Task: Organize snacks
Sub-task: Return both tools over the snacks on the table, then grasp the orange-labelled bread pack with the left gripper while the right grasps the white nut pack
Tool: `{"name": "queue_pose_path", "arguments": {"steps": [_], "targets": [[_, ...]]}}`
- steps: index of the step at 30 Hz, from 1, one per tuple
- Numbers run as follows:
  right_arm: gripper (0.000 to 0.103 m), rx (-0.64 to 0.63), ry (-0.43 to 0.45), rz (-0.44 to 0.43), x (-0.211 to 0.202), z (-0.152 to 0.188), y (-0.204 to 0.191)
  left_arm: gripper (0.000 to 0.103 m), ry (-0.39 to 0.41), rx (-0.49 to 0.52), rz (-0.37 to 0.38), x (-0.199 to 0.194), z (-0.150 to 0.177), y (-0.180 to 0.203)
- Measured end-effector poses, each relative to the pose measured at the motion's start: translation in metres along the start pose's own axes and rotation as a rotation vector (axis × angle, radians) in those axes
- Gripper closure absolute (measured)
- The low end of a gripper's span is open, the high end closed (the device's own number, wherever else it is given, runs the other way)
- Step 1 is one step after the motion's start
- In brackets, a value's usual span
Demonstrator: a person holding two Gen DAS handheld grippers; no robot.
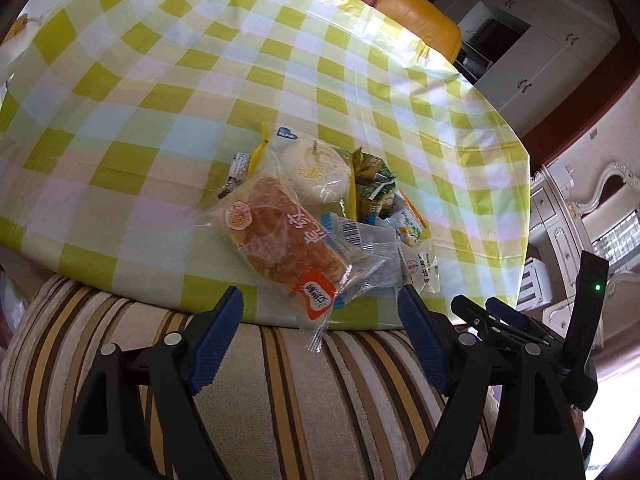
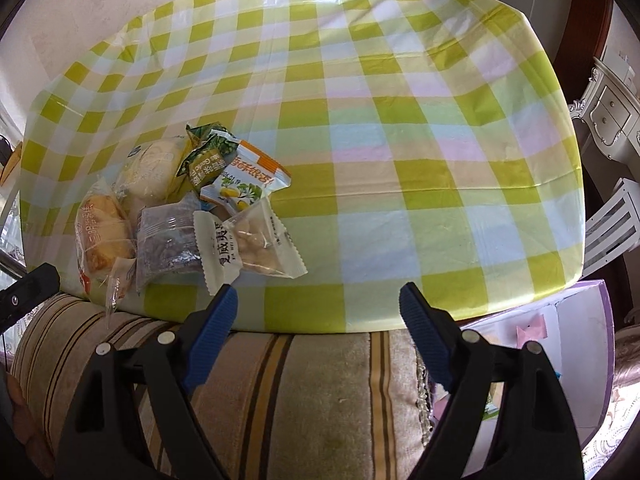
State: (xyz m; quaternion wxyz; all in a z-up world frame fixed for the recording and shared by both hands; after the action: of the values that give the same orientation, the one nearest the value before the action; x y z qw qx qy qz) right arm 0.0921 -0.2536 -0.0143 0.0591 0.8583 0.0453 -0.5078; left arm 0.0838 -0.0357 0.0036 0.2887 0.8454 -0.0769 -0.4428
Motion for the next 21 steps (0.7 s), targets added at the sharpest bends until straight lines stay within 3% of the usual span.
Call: {"name": "queue_pose_path", "arguments": {"steps": [9, 17, 21], "targets": [[0.02, -0.082, -0.04, -0.037, 0.019, -0.009, -0.028, 0.023, -0.016, -0.188, 0.081, 0.019, -0.017, -0.028], [0.02, -0.107, -0.073, -0.057, 0.037, -0.018, -0.042, 0.025, -0.036, -0.262, 0.096, 0.044, -0.033, -0.039], [0.02, -0.087, -0.094, -0.07, 0.047, -0.024, -0.041, 0.043, -0.054, -0.246, 0.075, 0.054, -0.037, -0.04]]}}
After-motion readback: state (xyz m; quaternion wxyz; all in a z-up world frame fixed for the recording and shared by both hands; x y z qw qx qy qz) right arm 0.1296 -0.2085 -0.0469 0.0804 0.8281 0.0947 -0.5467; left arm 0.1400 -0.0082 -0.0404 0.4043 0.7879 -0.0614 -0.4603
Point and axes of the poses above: each gripper's, at about its wrist camera, not at the fingertips, and x roughly the way its jaws point, y to its right, z to its underside, the point moved 3 cm from there along x, roughly the way its jaws point, and after that the axes turned 7 degrees about z, right-handed, at the moved point
